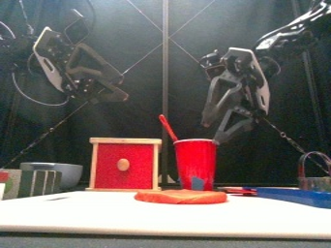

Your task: Pick up top half of dough

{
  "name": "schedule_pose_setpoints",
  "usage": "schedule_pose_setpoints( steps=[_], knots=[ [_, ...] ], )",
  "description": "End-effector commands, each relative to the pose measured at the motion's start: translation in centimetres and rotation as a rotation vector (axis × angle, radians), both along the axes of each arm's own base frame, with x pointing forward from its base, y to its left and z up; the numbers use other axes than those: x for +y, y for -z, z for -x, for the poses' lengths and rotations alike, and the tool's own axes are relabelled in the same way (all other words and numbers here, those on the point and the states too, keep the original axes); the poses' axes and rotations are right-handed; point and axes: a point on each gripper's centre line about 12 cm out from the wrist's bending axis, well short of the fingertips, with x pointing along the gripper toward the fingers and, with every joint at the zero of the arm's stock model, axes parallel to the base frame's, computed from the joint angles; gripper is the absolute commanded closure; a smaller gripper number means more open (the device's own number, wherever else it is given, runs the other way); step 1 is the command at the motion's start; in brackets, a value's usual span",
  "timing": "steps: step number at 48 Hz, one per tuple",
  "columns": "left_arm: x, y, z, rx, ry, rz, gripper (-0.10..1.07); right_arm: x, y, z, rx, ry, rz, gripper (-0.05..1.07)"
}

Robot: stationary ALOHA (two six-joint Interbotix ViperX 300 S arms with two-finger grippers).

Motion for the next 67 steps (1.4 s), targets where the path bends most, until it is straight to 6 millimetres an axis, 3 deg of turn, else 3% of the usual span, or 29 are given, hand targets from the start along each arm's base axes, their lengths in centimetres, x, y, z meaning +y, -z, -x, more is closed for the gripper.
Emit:
schedule_pose_setpoints(
  steps=[1, 5, 10, 20, 33, 46, 67],
  knots=[
    [0.1, -0.8, -0.4, -0.032, -0.003, -0.002, 0.04, 0.2, -1.6, 0.5, 0.043, 0.011, 0.033, 0.11],
    [0.1, -0.9, -0.4, -0.036, 0.000, -0.006, 0.04, 0.6, -2.6, 0.4, 0.154, -0.042, 0.060, 0.11],
    [0.0, -1.0, -0.5, -0.036, 0.007, -0.011, 0.04, 0.6, -3.6, -0.7, 0.148, -0.144, 0.006, 0.11],
    [-0.1, -0.9, -0.3, -0.034, 0.007, -0.008, 0.04, -2.1, 1.2, -2.0, 0.070, -0.133, -0.097, 0.11],
    [0.1, -0.6, 0.2, -0.027, 0.004, -0.009, 0.04, -2.4, 4.8, -3.6, 0.163, -0.093, -0.211, 0.09],
    [0.0, -1.0, 0.7, -0.043, 0.006, -0.003, 0.04, -2.3, 5.9, -6.2, 0.188, -0.076, -0.263, 0.07],
    [-0.1, -1.0, 0.8, -0.042, 0.009, -0.002, 0.04, -1.2, 7.6, -6.1, 0.192, -0.011, -0.356, 0.07]
  ],
)
